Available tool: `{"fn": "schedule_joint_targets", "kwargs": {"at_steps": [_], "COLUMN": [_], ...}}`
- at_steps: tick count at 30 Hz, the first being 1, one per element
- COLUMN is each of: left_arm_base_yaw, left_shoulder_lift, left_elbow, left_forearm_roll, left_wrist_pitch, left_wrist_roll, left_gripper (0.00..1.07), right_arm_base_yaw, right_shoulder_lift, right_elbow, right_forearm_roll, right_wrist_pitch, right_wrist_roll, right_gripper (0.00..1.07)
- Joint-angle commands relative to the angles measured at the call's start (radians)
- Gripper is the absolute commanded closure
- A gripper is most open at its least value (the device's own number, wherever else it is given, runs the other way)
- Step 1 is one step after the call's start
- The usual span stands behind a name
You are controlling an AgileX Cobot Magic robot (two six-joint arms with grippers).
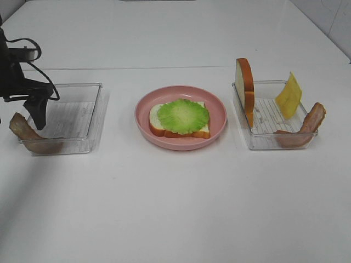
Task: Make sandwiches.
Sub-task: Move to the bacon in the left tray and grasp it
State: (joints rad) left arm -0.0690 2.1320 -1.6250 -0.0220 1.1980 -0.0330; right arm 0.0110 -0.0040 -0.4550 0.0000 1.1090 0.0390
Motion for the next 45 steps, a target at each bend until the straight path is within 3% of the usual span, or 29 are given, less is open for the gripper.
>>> {"fn": "schedule_joint_targets", "kwargs": {"at_steps": [1, 5, 12, 15, 30, 32, 36, 44, 45], "left_arm_base_yaw": [0.001, 0.001, 0.001, 0.001, 0.001, 0.001, 0.001, 0.001, 0.001], "left_shoulder_lift": [0.004, 0.004, 0.001, -0.001, 0.0, 0.0, 0.0, 0.0, 0.0], "left_elbow": [0.007, 0.007, 0.007, 0.007, 0.007, 0.007, 0.007, 0.007, 0.007], "left_forearm_roll": [-0.006, -0.006, -0.006, -0.006, -0.006, -0.006, -0.007, -0.007, -0.007], "left_wrist_pitch": [-0.01, -0.021, -0.024, -0.034, -0.034, -0.034, -0.033, -0.033, -0.033], "left_wrist_roll": [0.004, 0.005, 0.002, -0.024, -0.025, -0.025, -0.025, -0.025, -0.024], "left_gripper": [0.33, 0.39, 0.4, 0.4, 0.4, 0.45, 0.63, 0.81, 0.89], "right_arm_base_yaw": [-0.005, -0.005, -0.005, -0.005, -0.005, -0.005, -0.005, -0.005, -0.005], "right_shoulder_lift": [-0.031, -0.031, -0.031, -0.031, -0.031, -0.031, -0.031, -0.031, -0.031], "right_elbow": [0.003, 0.003, 0.003, 0.003, 0.003, 0.003, 0.003, 0.003, 0.003], "right_forearm_roll": [-0.008, -0.008, -0.008, -0.008, -0.008, -0.008, -0.008, -0.008, -0.008], "right_wrist_pitch": [-0.01, -0.01, -0.01, -0.01, -0.01, -0.01, -0.01, -0.01, -0.01], "right_wrist_roll": [-0.004, -0.004, -0.004, -0.004, -0.004, -0.004, -0.004, -0.004, -0.004], "right_gripper": [0.09, 0.09, 0.09, 0.09, 0.09, 0.09, 0.09, 0.09, 0.09]}}
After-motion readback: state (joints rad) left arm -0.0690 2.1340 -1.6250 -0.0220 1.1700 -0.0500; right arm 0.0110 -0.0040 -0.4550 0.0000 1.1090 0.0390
